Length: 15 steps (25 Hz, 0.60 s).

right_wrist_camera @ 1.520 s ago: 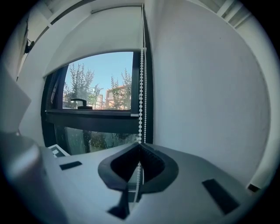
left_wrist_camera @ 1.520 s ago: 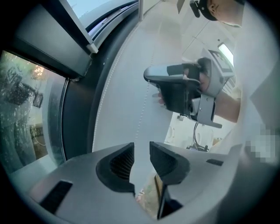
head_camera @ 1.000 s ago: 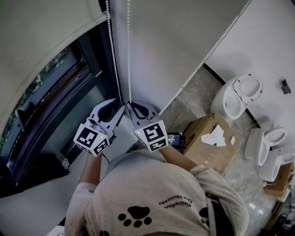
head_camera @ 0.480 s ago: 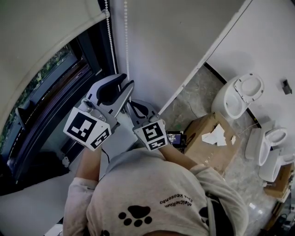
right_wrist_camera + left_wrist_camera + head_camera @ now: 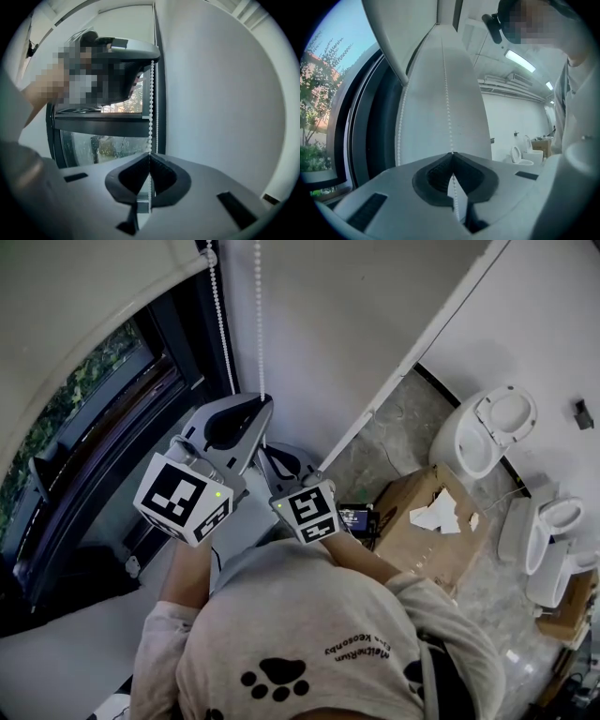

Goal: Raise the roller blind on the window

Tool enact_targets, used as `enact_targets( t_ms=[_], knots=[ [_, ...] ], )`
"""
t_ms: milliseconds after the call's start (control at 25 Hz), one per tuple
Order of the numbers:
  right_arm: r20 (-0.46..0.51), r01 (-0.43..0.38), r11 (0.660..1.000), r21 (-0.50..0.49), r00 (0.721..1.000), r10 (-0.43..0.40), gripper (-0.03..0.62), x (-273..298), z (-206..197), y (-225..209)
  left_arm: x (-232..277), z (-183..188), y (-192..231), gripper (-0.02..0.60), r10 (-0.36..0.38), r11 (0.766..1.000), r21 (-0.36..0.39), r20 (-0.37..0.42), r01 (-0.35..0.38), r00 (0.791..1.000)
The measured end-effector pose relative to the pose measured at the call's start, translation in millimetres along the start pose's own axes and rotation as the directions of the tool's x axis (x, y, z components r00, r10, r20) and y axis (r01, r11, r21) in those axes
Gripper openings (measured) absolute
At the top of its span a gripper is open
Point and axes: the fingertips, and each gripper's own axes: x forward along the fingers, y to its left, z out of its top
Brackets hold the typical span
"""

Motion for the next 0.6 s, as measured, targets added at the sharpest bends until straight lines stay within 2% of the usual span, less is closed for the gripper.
enact_targets(
  t_ms=[160,320,600],
  knots=[
    [-0.061,-0.001,1.0,0.004,0.998,0.002,0.009,2,-34,2,1,-33,-5,0.009,-0.003,0.998,-0.058,-0.013,0.002,1.0],
    [-0.096,-0.006,1.0,-0.004,0.995,0.005,0.009,6,-55,4,-4,-55,0,0.009,0.026,0.994,-0.106,-0.015,-0.027,1.0],
    [-0.16,-0.029,1.0,0.009,0.987,0.03,0.009,10,-80,8,-4,-80,-1,0.009,0.051,0.988,-0.143,-0.042,-0.057,0.998]
  ],
)
